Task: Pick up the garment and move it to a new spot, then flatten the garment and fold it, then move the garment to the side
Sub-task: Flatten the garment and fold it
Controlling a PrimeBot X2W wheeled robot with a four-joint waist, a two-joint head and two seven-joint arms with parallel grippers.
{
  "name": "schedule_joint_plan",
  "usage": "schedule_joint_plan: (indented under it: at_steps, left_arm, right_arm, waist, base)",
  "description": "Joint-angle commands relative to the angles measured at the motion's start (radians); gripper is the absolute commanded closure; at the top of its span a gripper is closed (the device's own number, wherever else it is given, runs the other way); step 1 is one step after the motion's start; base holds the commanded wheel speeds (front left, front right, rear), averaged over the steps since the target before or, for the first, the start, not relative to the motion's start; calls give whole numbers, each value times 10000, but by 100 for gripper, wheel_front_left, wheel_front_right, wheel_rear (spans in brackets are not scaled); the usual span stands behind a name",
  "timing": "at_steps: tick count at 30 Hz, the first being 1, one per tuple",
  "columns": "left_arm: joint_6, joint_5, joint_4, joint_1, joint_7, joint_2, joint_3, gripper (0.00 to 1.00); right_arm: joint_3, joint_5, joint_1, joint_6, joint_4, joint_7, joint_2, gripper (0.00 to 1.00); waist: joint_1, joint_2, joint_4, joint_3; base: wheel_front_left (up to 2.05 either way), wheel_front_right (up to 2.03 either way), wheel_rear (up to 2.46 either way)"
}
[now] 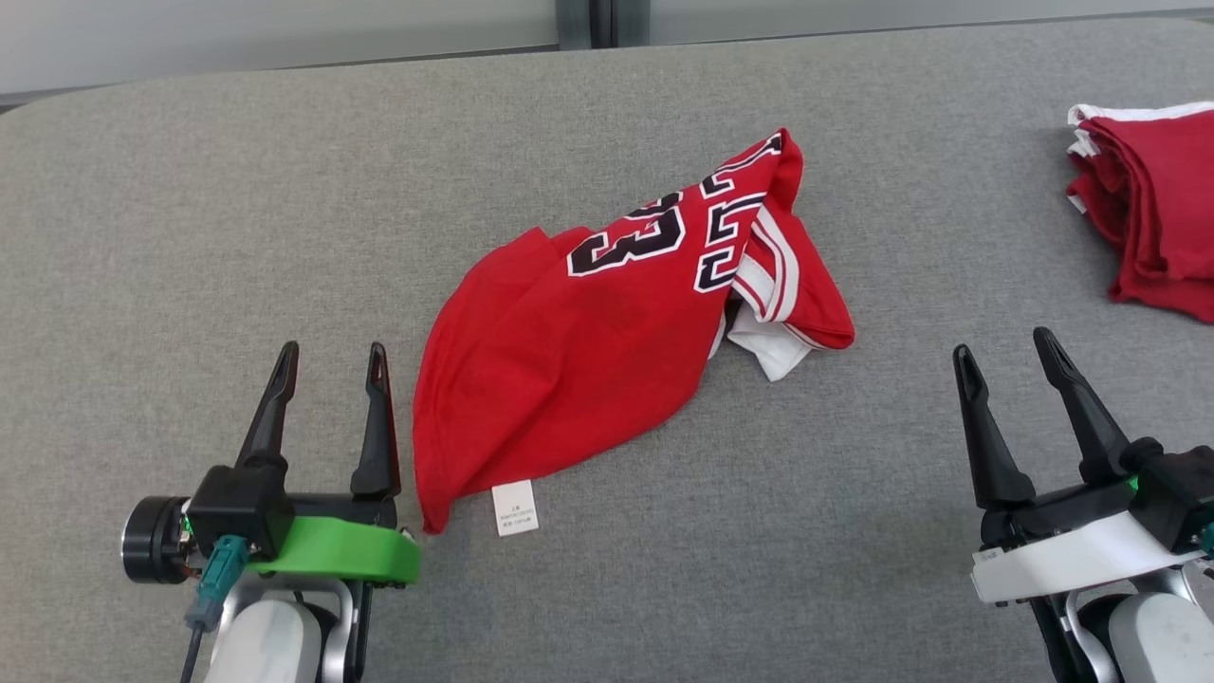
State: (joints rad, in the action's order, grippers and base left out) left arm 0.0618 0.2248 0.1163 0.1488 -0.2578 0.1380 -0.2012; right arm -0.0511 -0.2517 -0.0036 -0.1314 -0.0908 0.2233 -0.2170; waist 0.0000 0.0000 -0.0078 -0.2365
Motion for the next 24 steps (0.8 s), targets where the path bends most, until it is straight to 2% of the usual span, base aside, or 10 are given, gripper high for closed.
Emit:
schedule_joint_plan:
  at_steps: [1, 8, 18, 19, 20, 21, 24]
  left_arm:
    - [72, -51, -50, 227, -31, 6, -27, 0]
    - [58, -152, -223, 740, -56, -143, -241, 0]
    - [87, -272, -103, 1168, -71, -191, -309, 0]
    - [90, -266, -96, 1185, -74, -195, -311, 0]
    - [91, -271, -87, 1193, -76, -199, -312, 0]
    - [92, -281, -82, 1194, -78, -201, -307, 0]
    - [107, -301, -103, 1165, -78, -201, -275, 0]
  right_arm:
    - [-102, -59, -162, 16, 126, -32, -99, 0]
    - [-1017, -421, -1021, 16, 1518, -32, -400, 0]
    - [-2028, -1006, -2783, 16, 3871, 329, -364, 0]
    - [-2079, -1056, -2908, 16, 3983, 357, -365, 32]
    - [-2122, -1106, -2981, 16, 4048, 371, -368, 69]
    - [-2199, -1132, -3062, 16, 4084, 386, -410, 100]
    - [-2281, -1185, -3171, 16, 3938, 427, -508, 100]
  waist:
    - [0, 0, 104, -217]
    - [0, 0, 364, -912]
    - [0, 0, 514, -1333]
    - [0, 0, 518, -1340]
    - [0, 0, 517, -1339]
    - [0, 0, 511, -1333]
    - [0, 0, 484, -1290]
  base:
    - [0, 0, 0]
    - [0, 0, 0]
    - [0, 0, 0]
    - [0, 0, 0]
    - [0, 0, 0]
    - [0, 0, 0]
    - [0, 0, 0]
